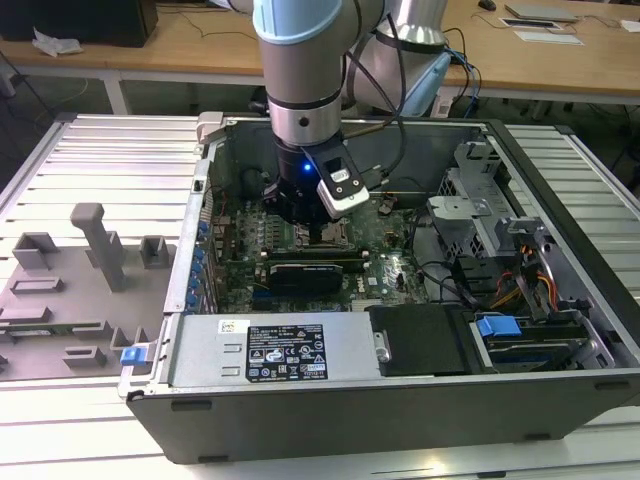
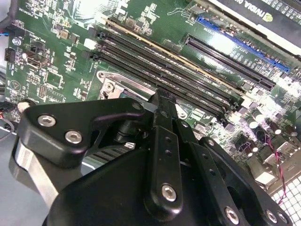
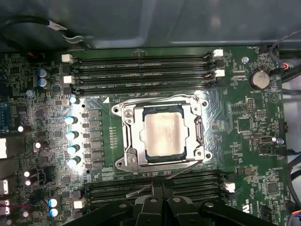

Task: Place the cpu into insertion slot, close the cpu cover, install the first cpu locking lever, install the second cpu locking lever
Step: 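Install the second cpu locking lever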

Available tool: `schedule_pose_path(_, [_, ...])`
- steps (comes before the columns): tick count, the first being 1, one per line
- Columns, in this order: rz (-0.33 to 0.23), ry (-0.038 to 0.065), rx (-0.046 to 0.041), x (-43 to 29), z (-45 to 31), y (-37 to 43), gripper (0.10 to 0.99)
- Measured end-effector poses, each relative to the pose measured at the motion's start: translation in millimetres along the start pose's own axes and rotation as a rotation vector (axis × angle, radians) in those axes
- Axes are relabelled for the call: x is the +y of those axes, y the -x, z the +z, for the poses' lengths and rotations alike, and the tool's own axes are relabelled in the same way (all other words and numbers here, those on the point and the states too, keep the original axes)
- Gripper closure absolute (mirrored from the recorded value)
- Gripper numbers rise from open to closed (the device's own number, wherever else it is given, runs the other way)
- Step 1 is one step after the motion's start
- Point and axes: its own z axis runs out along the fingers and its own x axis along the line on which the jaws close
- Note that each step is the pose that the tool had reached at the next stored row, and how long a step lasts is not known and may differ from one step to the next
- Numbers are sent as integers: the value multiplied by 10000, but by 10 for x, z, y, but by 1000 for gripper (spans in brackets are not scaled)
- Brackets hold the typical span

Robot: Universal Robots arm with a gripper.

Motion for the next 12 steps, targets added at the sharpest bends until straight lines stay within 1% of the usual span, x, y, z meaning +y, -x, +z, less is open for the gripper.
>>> schedule_pose_path(1, [7,46,1,-8,3,-6,980])
schedule_pose_path(2, [20,131,8,-24,15,-18,980])
schedule_pose_path(6, [45,369,27,-62,51,-54,980])
schedule_pose_path(8, [54,438,32,-78,69,-61,980])
schedule_pose_path(11, [74,598,43,-105,88,-71,980])
schedule_pose_path(12, [87,694,50,-118,92,-85,980])
